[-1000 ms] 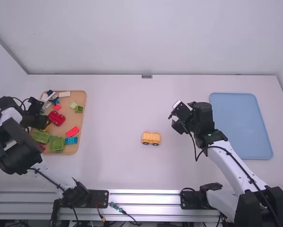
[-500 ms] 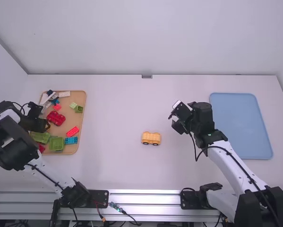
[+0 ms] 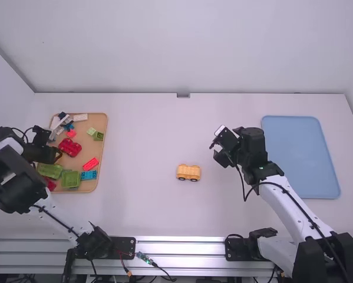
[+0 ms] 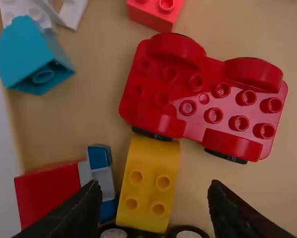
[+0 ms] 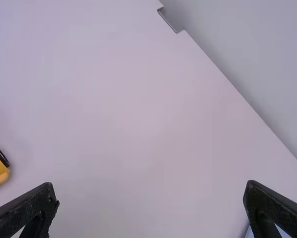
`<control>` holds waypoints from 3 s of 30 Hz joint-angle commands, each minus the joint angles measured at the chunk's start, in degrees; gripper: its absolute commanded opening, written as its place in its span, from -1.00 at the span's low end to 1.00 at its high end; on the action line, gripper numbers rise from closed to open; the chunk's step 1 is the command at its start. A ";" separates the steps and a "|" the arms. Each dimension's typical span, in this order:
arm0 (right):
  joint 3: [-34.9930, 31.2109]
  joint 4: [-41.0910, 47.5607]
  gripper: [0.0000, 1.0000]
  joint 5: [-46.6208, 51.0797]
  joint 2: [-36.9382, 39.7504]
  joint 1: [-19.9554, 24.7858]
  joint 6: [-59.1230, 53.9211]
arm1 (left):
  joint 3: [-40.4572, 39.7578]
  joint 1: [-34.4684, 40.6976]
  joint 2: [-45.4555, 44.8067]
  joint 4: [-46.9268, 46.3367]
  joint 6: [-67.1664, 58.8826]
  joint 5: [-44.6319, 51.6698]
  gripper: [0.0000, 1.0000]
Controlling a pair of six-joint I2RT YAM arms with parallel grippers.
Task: Assemble lego blocks to make yellow taxi
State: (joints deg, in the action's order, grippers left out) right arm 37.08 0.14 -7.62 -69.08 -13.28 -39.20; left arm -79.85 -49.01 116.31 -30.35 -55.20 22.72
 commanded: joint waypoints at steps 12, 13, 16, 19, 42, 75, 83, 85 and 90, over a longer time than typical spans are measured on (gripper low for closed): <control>-0.37 0.07 0.98 -0.50 0.68 0.07 0.42 | 0.63 0.31 4.86 0.93 -0.81 0.00 0.11; -0.37 0.07 0.98 -0.50 0.68 0.09 0.37 | 0.63 0.31 4.86 1.02 -0.70 -1.09 0.10; -0.37 0.07 0.98 -0.48 0.68 0.11 0.37 | 0.63 0.17 4.86 1.37 0.44 -2.91 0.08; -0.37 0.07 0.98 -0.50 0.68 0.11 0.20 | 0.61 0.55 4.86 1.32 0.59 -4.22 0.05; -0.37 0.28 0.98 -0.48 0.68 0.11 0.42 | 0.61 2.95 4.86 2.22 2.03 -10.12 -0.48; -0.37 -2.93 0.98 -4.52 0.71 0.13 0.28 | -29.18 15.91 4.25 -23.94 29.88 2.64 -0.96; -0.37 -2.49 0.98 -4.61 0.68 0.17 0.48 | -20.15 24.87 -2.48 -12.51 39.17 -2.10 -0.96; -0.37 -2.34 0.98 -4.63 0.71 0.15 0.46 | -13.66 26.40 -6.74 -7.53 39.60 -1.79 -0.96; -0.37 -2.34 0.98 -4.59 0.71 0.15 2.73 | 0.74 30.29 -15.44 2.18 40.44 -5.38 -0.96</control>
State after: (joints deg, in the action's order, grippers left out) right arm 37.10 -2.35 -11.66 -69.08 -13.28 -38.00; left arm -81.28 -19.99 103.98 -27.68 -16.32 18.65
